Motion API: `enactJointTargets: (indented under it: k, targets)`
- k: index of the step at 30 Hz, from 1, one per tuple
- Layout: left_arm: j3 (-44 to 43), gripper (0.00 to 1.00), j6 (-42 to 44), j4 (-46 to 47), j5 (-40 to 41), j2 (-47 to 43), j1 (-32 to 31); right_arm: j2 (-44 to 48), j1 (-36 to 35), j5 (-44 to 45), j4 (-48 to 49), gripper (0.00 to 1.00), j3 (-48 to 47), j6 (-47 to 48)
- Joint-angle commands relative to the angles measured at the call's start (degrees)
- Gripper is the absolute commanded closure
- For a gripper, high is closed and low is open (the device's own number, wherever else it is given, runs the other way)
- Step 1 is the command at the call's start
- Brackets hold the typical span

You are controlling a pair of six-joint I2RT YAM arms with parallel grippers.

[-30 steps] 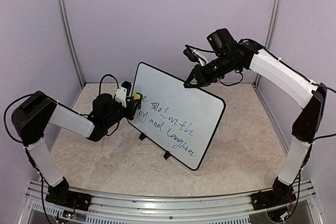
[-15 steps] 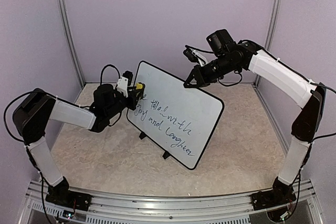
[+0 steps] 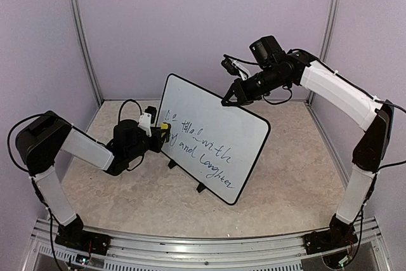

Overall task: Erase the whiteboard
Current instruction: Erase the center of the whiteboard.

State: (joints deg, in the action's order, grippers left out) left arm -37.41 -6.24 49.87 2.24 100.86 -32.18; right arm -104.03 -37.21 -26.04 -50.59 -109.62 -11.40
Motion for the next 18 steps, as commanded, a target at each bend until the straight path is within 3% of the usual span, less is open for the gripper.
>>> enactJointTargets:
  k: [1,12,18]
  targets:
    - [-1.03,0.88,-1.13,-4.6,-0.24,0.3,-0.38,-0.76,-2.32,-8.36,-1.33,1.0,2.39,4.37]
    - [-15.57,0.88,0.27,-9.95,-4.13,2.19,2.05,-0.03,-2.32,-8.32,-1.42,1.0,2.71,4.36]
    - [-16.93,0.88,-0.14,-11.36,-5.46,2.53,1.2,-0.37,-2.34,-8.23,-1.86,1.0,2.16,4.58]
